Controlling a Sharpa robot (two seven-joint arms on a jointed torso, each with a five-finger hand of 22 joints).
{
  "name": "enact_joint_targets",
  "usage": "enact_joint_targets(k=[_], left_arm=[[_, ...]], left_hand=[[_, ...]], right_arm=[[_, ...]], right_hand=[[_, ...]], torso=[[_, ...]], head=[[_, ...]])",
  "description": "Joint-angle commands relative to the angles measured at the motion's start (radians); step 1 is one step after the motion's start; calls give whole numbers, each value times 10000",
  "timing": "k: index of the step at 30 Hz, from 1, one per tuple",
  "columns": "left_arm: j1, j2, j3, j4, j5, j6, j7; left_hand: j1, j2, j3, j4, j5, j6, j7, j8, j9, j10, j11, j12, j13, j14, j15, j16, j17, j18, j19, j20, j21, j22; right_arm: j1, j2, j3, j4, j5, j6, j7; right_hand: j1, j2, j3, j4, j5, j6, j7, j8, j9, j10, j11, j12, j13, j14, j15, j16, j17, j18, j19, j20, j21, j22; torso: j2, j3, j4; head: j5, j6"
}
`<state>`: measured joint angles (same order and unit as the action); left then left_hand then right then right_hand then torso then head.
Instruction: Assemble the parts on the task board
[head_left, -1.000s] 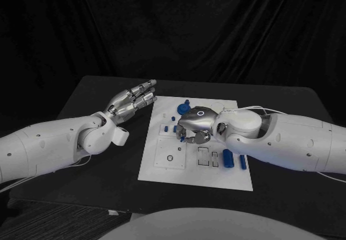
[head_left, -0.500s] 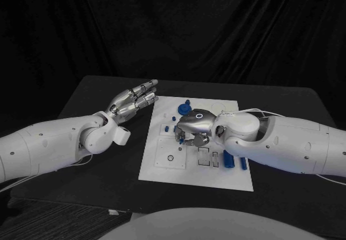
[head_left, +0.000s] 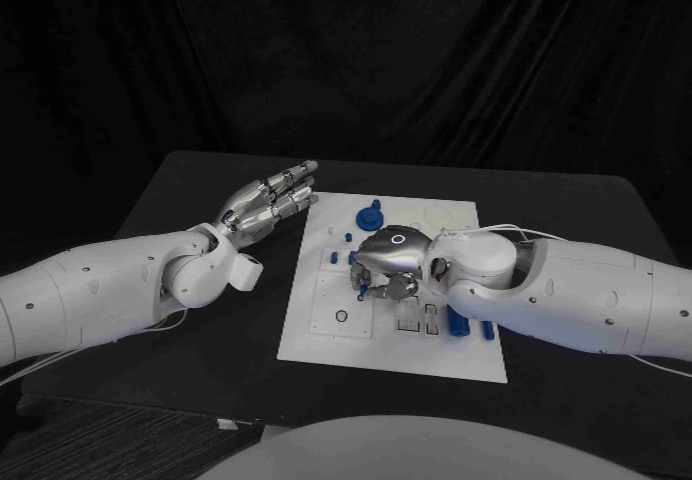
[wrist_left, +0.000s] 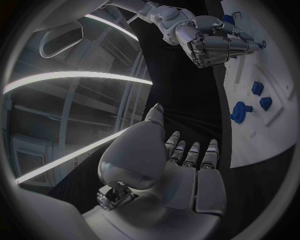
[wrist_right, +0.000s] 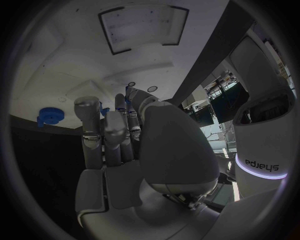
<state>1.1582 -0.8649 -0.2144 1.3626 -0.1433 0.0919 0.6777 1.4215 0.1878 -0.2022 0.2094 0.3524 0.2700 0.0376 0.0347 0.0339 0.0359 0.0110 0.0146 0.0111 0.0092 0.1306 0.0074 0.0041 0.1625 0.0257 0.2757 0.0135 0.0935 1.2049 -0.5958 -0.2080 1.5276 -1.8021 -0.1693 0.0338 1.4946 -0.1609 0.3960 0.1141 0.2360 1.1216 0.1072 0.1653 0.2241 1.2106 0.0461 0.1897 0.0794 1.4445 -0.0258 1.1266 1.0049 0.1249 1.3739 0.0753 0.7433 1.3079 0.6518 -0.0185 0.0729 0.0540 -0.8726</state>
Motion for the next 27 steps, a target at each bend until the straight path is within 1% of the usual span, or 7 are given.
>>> enact_joint_targets(k=[1, 19, 27], left_arm=[[-23, 23, 9, -8, 63, 142, 283], [-81, 74, 9, -104, 62, 219, 217], [-94, 96, 9, -143, 62, 250, 155]], left_hand=[[106, 32, -2, -49, 56, 1, 35, 45, 10, 8, 85, 59, 11, 9, 45, 33, 13, 177, -1, 39, 43, 10], [113, 55, 4, -56, 59, -9, 49, 43, 9, -3, 83, 55, 7, 8, 50, 33, 13, 178, 2, 43, 44, 10], [116, 71, 8, -59, 56, -24, 54, 40, 7, -11, 79, 53, 5, 8, 54, 35, 13, 178, 9, 45, 47, 27]], right_arm=[[-51, 14, 7, -3, -93, 136, -173], [-100, -16, 6, 68, -93, 281, -183], [-108, 3, 6, 71, -93, 310, -181]], right_hand=[[-56, 24, 17, -31, 60, -17, 41, -4, 8, 6, 53, -43, -10, -89, -14, -33, -9, 60, -55, -11, -32, 869], [-26, 21, 36, -83, 88, -11, 48, -24, 9, 36, 51, -54, -5, -106, -17, -57, -38, 70, -71, -10, -77, 862], [-25, 19, 38, -91, 92, -14, 51, -30, 9, 39, 53, -58, -5, -111, -16, -65, -47, 73, -77, -10, -96, 859]], torso=[[0, -3, 3], [-5, -5, 1], [-4, -2, 2]], head=[[4, 0], [21, 0], [9, 0]])
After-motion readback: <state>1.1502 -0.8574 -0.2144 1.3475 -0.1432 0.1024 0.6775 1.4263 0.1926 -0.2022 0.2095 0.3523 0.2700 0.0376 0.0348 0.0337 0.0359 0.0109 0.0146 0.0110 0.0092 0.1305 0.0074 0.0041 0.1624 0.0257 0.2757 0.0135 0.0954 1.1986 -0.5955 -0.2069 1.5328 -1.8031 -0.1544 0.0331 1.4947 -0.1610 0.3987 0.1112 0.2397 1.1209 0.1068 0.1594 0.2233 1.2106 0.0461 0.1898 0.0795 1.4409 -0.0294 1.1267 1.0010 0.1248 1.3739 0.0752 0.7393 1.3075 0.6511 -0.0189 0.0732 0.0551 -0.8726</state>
